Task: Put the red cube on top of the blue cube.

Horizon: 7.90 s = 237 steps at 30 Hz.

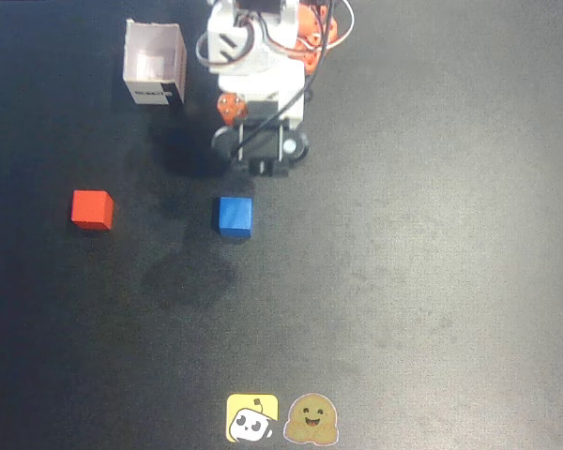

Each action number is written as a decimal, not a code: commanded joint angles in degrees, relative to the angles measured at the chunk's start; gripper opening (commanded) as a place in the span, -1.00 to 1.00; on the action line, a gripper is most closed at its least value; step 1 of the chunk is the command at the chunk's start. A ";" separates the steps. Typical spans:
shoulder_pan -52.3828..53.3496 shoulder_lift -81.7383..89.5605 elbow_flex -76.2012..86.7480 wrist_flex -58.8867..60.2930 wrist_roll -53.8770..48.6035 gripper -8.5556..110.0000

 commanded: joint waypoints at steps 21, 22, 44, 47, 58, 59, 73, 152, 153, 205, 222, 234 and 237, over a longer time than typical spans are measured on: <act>14.06 -22.15 -30.50 7.12 -0.26 -0.48; 15.21 -23.29 -31.29 7.12 -0.70 -0.48; 36.21 -47.20 -41.75 -3.87 -18.63 -0.48; 37.18 -50.10 -43.24 -5.01 -24.52 -0.48; 36.04 -55.20 -43.77 -6.33 -32.96 -0.48; 35.86 -55.46 -43.77 -6.50 -33.22 -0.48; 33.31 -58.01 -38.85 -12.66 -33.49 -0.45; 28.30 -52.21 -41.84 -5.98 -20.48 -0.77; 27.51 -51.42 -41.84 -5.45 -19.86 -0.77; 2.29 -24.61 -3.52 -19.16 2.81 -0.78; 3.52 -25.31 -0.53 -19.78 3.87 -0.77; 5.19 -24.70 0.88 -19.86 4.92 -0.77; 5.19 -24.70 1.23 -20.21 5.01 -0.77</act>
